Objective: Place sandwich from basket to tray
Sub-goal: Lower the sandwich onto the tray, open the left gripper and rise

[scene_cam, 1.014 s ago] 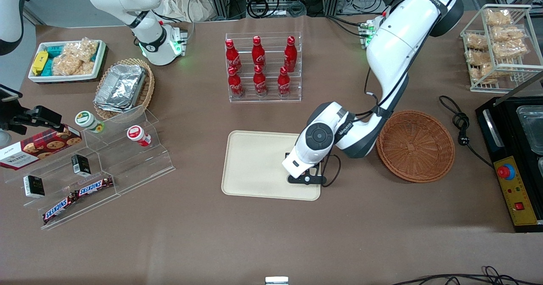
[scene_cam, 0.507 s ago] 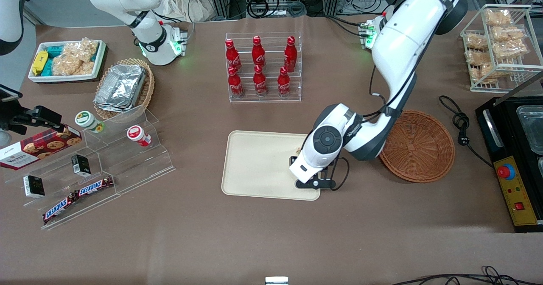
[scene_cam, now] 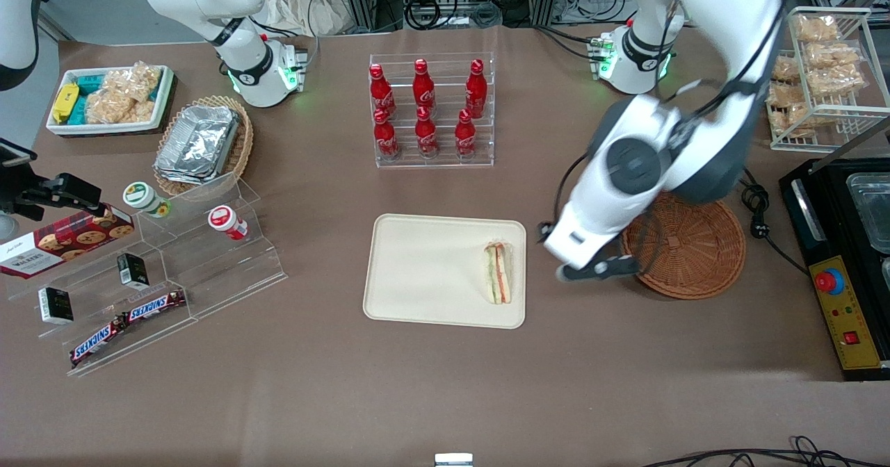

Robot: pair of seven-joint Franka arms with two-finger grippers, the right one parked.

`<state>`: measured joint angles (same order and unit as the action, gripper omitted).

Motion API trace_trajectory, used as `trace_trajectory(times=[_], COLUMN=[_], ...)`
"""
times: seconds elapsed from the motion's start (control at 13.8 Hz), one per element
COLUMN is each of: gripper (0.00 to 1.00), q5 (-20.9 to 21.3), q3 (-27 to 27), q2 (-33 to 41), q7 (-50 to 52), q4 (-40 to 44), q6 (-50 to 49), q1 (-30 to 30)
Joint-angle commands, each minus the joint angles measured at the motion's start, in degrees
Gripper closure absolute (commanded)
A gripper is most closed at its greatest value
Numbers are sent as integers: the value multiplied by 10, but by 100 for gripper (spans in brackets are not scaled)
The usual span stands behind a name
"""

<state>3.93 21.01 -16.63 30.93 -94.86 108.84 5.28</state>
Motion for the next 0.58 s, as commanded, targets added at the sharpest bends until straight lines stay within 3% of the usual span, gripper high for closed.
trace_trajectory(times=[0.0, 0.22, 0.51], gripper=[2, 1, 1], q5=[-43, -49, -38], q3=[3, 3, 0], q2=[98, 92, 63], q7=[-108, -197, -189], q4=[-77, 9, 64], q6=[-27, -136, -173], q1=[-102, -174, -201])
